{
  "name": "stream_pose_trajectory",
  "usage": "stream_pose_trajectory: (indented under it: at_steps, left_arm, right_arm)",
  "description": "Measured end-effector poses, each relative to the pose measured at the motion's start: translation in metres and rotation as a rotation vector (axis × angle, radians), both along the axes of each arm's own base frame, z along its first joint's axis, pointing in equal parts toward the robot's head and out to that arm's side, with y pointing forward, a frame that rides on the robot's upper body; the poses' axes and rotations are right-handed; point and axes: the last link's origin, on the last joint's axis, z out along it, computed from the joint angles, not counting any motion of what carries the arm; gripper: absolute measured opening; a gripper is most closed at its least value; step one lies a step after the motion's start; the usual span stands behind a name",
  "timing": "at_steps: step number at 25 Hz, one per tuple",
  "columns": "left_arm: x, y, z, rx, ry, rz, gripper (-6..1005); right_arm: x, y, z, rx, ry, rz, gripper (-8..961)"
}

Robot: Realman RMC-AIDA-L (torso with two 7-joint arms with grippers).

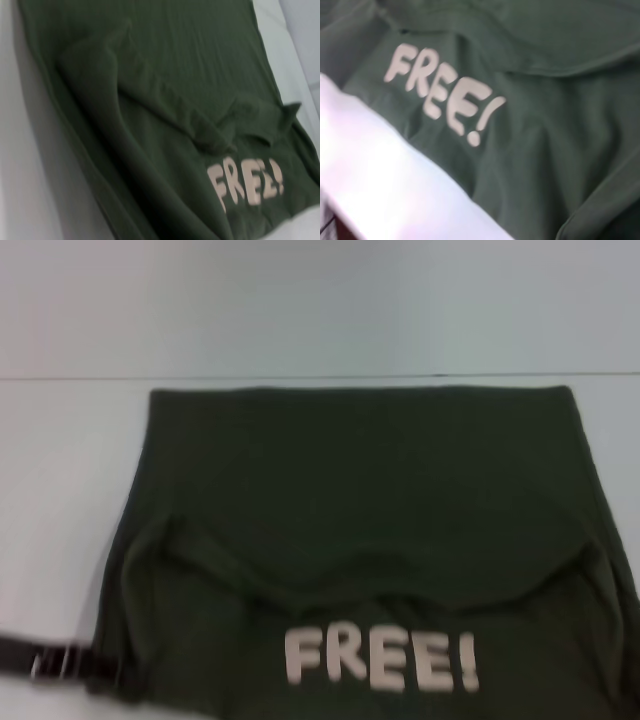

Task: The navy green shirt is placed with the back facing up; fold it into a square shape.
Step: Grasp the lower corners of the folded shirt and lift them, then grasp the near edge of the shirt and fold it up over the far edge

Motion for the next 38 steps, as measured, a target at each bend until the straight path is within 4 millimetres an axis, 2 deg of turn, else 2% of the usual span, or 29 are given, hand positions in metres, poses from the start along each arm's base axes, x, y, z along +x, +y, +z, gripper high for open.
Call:
stream_pose_trajectory:
  at_steps: [1,2,6,13,17,23,29,34,38]
  left_arm:
    - [-0.001,-0.008,-0.001,-0.048,0.001,0.008,34]
    - [-0.002,-0.014,-0.002,-0.092,0.006,0.015,34]
    - [-0.001,-0.036,-0.002,-0.258,0.016,0.018,34]
    - [0.004,-0.037,-0.005,-0.281,-0.010,-0.013,34]
    - [0.014,-0.026,-0.003,-0.213,-0.078,-0.054,34]
    - [0.028,0.003,0.016,-0.023,-0.192,-0.079,34]
    - [0.024,0.031,0.035,0.245,-0.278,0.024,34]
    - [0.012,0.047,0.038,0.428,-0.302,0.110,34]
    - [0.004,0.059,0.032,0.557,-0.326,0.165,33]
  right_arm:
    - [0.002,-0.012,-0.003,-0.053,0.023,0.007,29]
    - [0.002,-0.012,-0.003,-0.053,0.023,0.007,29]
    - [0.006,-0.032,-0.014,-0.157,0.031,0.020,30]
    - [0.008,-0.037,-0.021,-0.178,0.030,0.029,29]
    - [0.007,-0.028,-0.013,-0.085,0.079,0.001,29]
    - [0.006,-0.007,0.021,0.165,0.211,-0.124,29]
    - [0.006,0.015,0.049,0.440,0.374,-0.184,30]
    - [0.010,0.035,0.056,0.639,0.457,-0.214,30]
    - [0.014,0.051,0.048,0.763,0.459,-0.227,29]
